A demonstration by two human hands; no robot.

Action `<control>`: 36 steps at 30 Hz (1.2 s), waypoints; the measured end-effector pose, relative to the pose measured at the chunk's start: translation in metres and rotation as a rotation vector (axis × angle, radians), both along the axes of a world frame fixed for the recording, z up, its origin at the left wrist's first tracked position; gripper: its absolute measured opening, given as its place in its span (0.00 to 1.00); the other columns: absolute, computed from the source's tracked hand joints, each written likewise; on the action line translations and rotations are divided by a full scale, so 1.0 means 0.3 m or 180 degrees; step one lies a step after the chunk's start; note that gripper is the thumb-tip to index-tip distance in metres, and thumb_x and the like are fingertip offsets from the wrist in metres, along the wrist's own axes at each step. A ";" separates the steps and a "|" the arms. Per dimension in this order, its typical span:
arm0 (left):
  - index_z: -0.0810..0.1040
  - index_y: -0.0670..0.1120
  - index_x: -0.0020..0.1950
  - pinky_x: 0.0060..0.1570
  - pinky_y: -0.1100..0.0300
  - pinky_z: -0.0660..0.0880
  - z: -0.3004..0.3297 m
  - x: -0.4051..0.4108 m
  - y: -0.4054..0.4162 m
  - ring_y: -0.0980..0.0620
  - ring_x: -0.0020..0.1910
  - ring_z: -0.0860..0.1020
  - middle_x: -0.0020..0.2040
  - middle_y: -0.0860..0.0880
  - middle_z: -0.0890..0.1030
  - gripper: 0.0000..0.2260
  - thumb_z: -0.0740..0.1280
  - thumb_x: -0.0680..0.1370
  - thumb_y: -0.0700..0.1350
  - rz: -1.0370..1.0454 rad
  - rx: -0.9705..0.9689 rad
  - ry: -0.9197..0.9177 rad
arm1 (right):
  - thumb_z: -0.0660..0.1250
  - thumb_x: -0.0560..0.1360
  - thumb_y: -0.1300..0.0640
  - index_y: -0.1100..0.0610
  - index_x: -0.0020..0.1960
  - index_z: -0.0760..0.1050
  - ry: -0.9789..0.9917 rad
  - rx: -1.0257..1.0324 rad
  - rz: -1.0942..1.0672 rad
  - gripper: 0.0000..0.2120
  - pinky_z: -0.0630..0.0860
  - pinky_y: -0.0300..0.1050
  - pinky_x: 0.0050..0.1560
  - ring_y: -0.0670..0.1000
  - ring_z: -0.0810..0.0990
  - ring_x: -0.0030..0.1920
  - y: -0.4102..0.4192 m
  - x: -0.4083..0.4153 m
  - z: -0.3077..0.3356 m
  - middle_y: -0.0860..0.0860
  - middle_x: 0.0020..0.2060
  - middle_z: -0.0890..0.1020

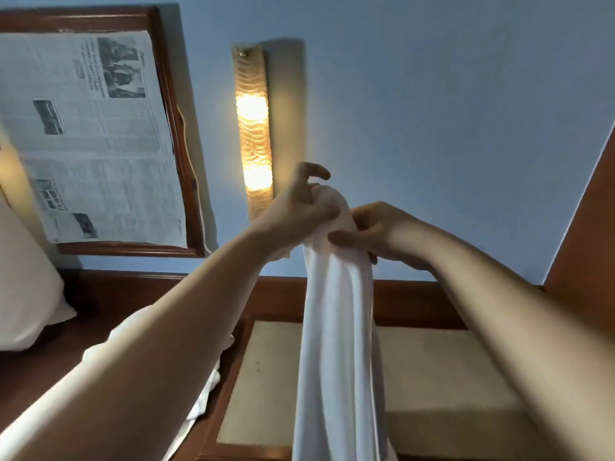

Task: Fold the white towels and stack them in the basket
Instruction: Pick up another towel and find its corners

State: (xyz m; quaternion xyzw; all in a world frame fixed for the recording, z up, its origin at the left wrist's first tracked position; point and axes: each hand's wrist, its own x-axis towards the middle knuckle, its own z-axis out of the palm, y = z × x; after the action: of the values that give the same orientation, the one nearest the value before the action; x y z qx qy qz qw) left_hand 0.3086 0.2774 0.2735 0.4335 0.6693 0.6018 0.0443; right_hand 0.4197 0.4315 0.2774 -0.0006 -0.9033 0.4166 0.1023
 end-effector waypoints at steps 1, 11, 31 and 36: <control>0.67 0.52 0.67 0.42 0.57 0.81 -0.028 -0.005 0.001 0.47 0.48 0.83 0.56 0.40 0.81 0.23 0.74 0.78 0.41 0.0029 0.0203 -0.0202 | 0.72 0.80 0.49 0.53 0.50 0.83 0.0120 0.0165 -0.0132 0.08 0.73 0.46 0.32 0.52 0.76 0.33 0.013 -0.004 0.013 0.52 0.37 0.82; 0.80 0.52 0.53 0.47 0.59 0.78 -0.425 0.065 0.010 0.53 0.48 0.83 0.47 0.51 0.85 0.08 0.71 0.81 0.56 0.0530 0.0051 -0.0446 | 0.69 0.75 0.44 0.55 0.53 0.82 0.0996 -0.0472 -0.1030 0.15 0.77 0.51 0.51 0.52 0.83 0.49 0.088 -0.026 0.019 0.51 0.46 0.85; 0.72 0.45 0.43 0.33 0.64 0.64 -0.341 0.111 0.099 0.58 0.32 0.67 0.33 0.52 0.71 0.13 0.66 0.84 0.49 0.0651 0.0037 0.0191 | 0.78 0.73 0.51 0.44 0.67 0.72 -0.0129 0.0994 -0.0525 0.25 0.78 0.45 0.54 0.47 0.80 0.54 0.058 0.063 0.006 0.46 0.54 0.80; 0.85 0.52 0.49 0.32 0.67 0.69 -0.273 0.070 0.097 0.59 0.33 0.75 0.33 0.54 0.80 0.04 0.72 0.80 0.51 0.0598 -0.0306 0.0815 | 0.67 0.76 0.63 0.51 0.60 0.79 -0.0561 0.2046 -0.0526 0.15 0.82 0.52 0.45 0.54 0.85 0.45 0.003 0.067 0.050 0.50 0.48 0.83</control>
State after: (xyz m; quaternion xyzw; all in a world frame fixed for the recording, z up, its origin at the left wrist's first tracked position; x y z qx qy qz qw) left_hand 0.3295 0.3064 0.1916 0.4395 0.7351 0.5104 -0.0772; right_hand 0.4398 0.4324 0.2925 -0.0776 -0.9907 0.0992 0.0522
